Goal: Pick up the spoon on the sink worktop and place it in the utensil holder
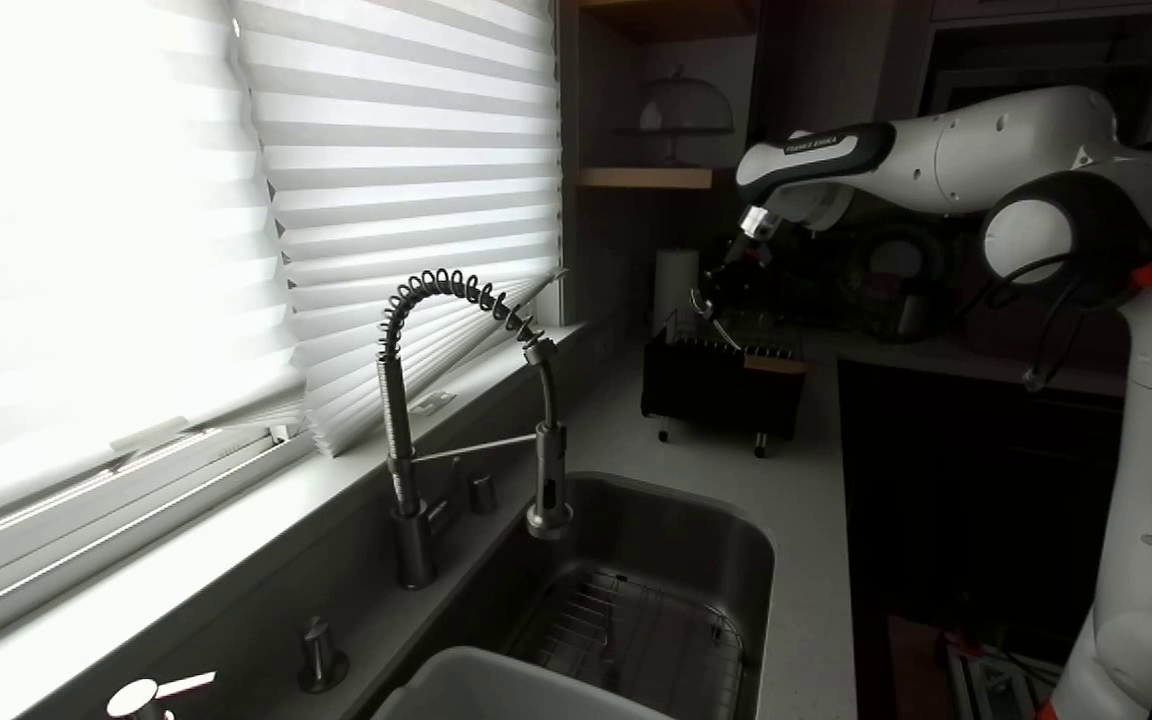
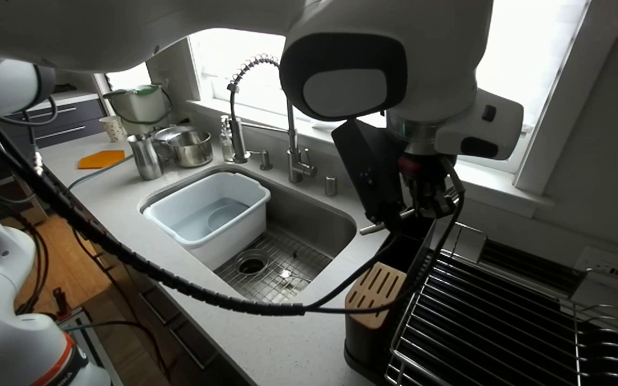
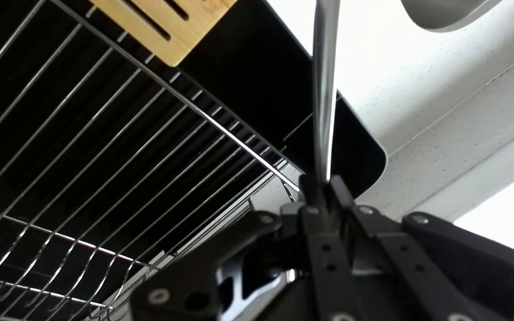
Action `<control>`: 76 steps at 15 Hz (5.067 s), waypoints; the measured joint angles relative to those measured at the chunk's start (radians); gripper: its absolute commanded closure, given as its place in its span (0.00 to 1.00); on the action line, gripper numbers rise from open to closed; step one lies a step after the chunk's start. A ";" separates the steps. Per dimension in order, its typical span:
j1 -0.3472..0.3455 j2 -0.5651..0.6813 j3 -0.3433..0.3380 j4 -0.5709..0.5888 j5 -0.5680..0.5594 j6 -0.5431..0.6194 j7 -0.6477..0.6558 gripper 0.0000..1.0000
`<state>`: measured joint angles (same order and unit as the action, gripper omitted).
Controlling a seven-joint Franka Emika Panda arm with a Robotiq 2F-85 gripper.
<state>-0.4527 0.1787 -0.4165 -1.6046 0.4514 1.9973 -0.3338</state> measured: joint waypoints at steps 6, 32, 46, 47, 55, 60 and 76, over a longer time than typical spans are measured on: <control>-0.038 0.073 0.016 0.078 0.001 0.024 0.020 0.98; -0.027 0.010 0.100 -0.150 -0.008 0.436 0.055 0.98; 0.026 -0.095 0.100 -0.404 -0.032 0.745 0.081 0.98; 0.030 -0.100 0.100 -0.418 -0.038 0.764 0.089 0.98; 0.052 -0.121 0.101 -0.509 -0.153 0.892 0.200 0.60; 0.062 -0.148 0.100 -0.529 -0.200 0.894 0.247 0.22; 0.077 -0.418 0.095 -0.484 -0.314 0.482 0.278 0.00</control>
<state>-0.3753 -0.2397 -0.3216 -2.0883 0.1372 2.4791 -0.0558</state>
